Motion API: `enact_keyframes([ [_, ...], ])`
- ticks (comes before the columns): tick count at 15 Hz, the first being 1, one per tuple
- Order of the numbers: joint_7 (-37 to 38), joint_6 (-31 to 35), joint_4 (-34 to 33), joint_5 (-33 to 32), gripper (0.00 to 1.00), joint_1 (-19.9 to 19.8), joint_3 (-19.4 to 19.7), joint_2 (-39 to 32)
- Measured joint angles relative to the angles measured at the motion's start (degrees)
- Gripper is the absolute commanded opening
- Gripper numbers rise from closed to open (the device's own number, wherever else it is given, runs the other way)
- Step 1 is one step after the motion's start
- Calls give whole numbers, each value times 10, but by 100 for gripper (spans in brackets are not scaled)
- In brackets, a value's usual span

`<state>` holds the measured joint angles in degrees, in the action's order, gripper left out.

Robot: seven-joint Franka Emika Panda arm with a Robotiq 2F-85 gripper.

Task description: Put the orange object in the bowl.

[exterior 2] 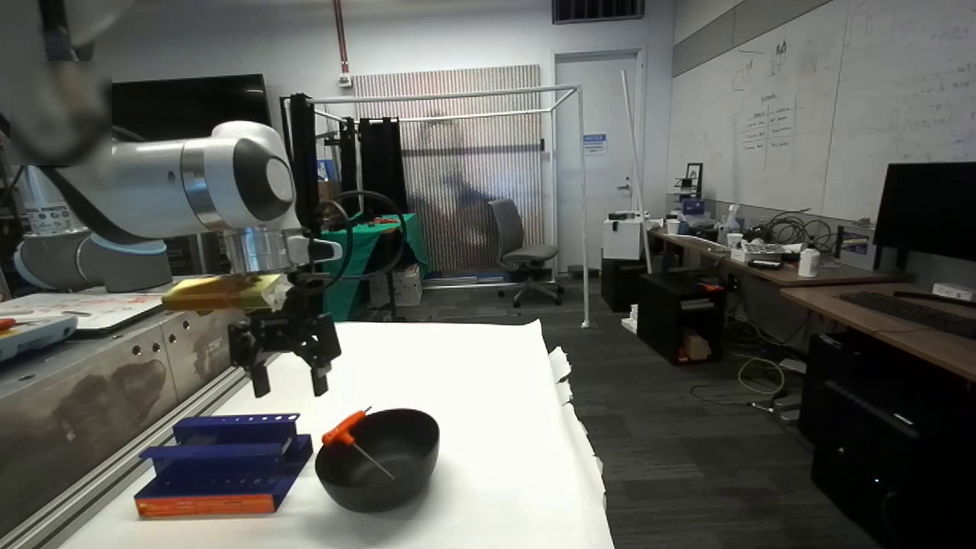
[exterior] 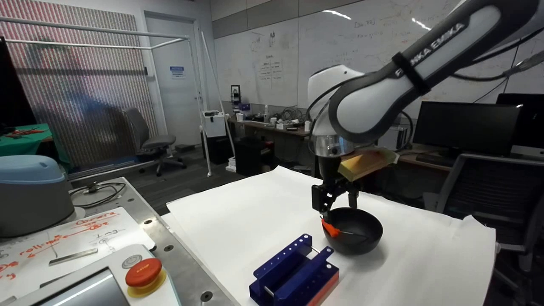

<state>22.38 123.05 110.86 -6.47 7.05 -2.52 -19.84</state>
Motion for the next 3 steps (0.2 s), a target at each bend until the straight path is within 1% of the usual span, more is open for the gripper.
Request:
enact_keyframes([
  [3, -108, -1, 57, 93, 100, -20, -12, 80],
])
